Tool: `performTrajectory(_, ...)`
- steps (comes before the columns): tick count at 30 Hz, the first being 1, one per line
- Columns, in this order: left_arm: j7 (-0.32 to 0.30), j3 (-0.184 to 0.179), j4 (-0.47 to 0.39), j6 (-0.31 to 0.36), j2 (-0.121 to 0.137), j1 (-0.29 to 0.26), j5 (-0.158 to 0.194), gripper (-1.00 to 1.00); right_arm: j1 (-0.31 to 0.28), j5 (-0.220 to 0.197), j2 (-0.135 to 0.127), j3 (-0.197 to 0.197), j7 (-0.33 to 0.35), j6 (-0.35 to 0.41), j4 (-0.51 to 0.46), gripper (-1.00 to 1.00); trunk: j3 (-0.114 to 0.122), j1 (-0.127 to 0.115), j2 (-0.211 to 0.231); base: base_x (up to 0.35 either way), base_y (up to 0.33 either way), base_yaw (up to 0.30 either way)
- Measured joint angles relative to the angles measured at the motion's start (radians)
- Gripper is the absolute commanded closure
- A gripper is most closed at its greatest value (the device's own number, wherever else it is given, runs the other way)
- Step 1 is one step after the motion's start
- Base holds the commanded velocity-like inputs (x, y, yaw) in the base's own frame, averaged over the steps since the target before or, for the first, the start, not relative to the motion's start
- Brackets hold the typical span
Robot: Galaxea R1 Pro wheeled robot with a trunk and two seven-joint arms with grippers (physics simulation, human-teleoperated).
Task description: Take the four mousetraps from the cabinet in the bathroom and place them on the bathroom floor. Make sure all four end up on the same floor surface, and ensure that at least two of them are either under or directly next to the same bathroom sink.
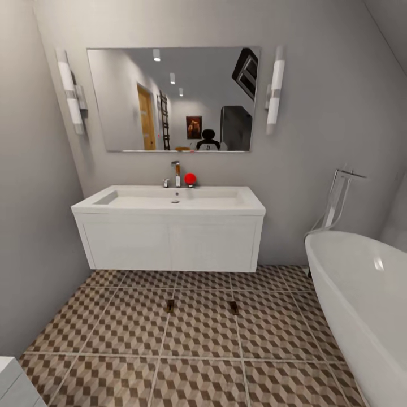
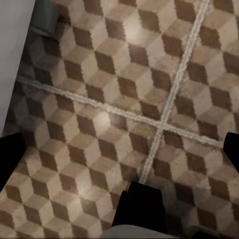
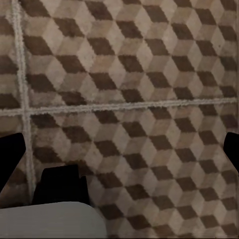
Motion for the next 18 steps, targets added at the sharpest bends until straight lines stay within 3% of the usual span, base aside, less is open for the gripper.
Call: performTrajectory(18,-0.006,0.0,0.001,-0.001,-0.002,0.064,-0.001,-1.0,0.072,0.0,0.006,0.0,0.024,-0.002,0.001,-1.0,0.056,-0.069,0.126,0.0,0.0,0.0)
